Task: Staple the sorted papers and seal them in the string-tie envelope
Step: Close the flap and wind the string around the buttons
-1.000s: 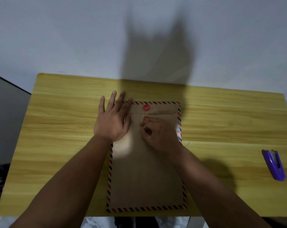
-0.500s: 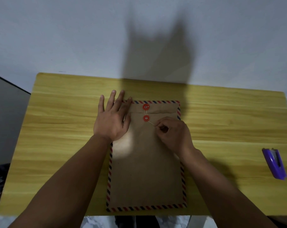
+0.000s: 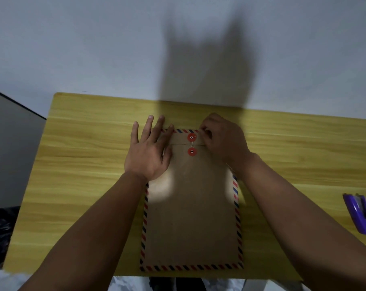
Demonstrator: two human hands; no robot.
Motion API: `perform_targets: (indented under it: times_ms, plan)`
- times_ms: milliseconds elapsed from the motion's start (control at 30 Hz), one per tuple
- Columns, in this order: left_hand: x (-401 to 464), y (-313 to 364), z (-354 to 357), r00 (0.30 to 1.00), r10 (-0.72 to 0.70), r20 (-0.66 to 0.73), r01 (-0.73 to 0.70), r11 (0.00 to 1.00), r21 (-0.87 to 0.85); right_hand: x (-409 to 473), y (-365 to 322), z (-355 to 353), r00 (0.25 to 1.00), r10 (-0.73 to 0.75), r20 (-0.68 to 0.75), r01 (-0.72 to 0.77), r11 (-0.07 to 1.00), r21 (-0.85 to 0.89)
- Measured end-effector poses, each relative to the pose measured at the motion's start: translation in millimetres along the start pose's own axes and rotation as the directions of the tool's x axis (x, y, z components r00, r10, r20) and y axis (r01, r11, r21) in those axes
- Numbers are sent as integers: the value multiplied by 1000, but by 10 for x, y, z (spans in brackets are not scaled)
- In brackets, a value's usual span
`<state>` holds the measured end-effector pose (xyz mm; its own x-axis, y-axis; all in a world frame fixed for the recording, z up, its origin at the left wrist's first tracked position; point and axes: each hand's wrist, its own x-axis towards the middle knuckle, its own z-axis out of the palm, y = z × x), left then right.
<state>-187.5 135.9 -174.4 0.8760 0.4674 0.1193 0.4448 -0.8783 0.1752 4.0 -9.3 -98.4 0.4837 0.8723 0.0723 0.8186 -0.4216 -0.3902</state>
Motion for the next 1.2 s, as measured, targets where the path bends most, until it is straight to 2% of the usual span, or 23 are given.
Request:
perform_targets:
  times_ms: [200, 333, 433, 633, 767, 933, 1033, 1200]
  plan:
    - [2, -1, 12, 1000, -2, -2, 2, 1000, -3, 273, -166, 26, 957, -226, 184, 241, 968, -65]
    - [5, -6, 11, 1000, 0, -4, 0, 1000, -4, 343, -199, 73, 939, -263, 221, 283, 957, -65]
    - [2, -10, 9, 1000, 5, -4, -5, 1000, -5, 367, -186, 106, 952, -180, 248, 203, 977, -68]
    - [4, -11, 9, 1000, 5, -1, -5, 1000, -3, 332, 18, 105, 977, 46, 209, -41, 999, -28]
    - [2, -11, 7, 1000, 6, 2, -6, 1000, -8, 206, 93, 83, 985, 64, 161, -70, 997, 29]
    - [2, -11, -13, 1000, 4, 15, -4, 1000, -3, -50, 136, 99, 986, -72, 153, 64, 996, 58]
    - [5, -2, -20, 1000, 1, 16, -1, 1000, -11, -210, 162, 136, 971, -182, 157, 182, 983, 18]
    - [-1, 2, -24, 1000, 1, 19, -1, 1000, -6, -406, 170, 201, 945, -322, 52, 324, 945, -47]
